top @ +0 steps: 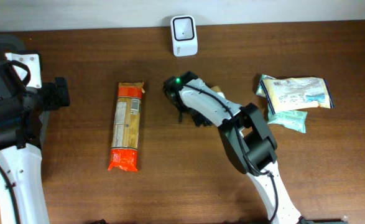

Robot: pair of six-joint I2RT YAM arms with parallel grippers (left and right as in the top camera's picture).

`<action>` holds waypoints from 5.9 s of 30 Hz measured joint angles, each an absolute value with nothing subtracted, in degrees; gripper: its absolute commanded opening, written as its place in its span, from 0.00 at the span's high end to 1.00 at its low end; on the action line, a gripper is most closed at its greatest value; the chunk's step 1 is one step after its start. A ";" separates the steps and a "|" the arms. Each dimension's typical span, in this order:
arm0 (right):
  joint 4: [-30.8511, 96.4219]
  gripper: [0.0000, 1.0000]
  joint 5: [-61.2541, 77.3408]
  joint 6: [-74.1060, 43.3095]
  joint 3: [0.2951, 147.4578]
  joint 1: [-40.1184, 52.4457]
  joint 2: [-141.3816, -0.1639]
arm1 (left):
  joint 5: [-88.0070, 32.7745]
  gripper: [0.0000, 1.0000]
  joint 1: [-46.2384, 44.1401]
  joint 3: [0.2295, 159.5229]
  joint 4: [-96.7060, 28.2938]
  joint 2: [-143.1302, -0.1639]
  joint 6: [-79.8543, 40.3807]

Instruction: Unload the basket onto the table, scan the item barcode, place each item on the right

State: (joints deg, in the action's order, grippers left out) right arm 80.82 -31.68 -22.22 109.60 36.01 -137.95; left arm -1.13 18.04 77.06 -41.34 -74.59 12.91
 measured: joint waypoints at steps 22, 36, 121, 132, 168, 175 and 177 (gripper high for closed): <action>84.42 0.12 6.92 14.09 121.84 29.39 -137.82 | -1.13 0.01 18.04 77.06 -41.36 -74.59 12.88; 92.77 0.13 34.04 35.38 109.36 15.09 -136.55 | -1.13 0.01 18.04 77.06 -41.34 -74.59 12.91; 50.96 0.96 42.61 8.75 87.13 18.41 -110.34 | -1.13 0.01 18.04 77.06 -41.36 -74.59 12.91; 50.39 0.96 48.90 9.32 87.77 18.55 -97.95 | -1.13 0.01 18.04 77.06 -41.36 -74.59 12.91; 57.08 0.72 31.16 28.18 97.82 23.16 -130.15 | -1.13 0.01 18.04 77.06 -42.65 -74.59 12.91; 56.69 0.81 25.80 18.79 98.63 25.82 -130.23 | -1.13 0.01 18.04 77.06 -42.68 -74.59 12.91; 56.60 0.81 25.91 18.15 98.63 25.52 -130.37 | -1.13 0.01 18.04 77.06 -42.68 -74.59 12.91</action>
State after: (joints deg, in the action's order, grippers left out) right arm 56.60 25.91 18.15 98.63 25.52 -130.37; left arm -1.13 18.04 77.06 -42.68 -74.59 12.91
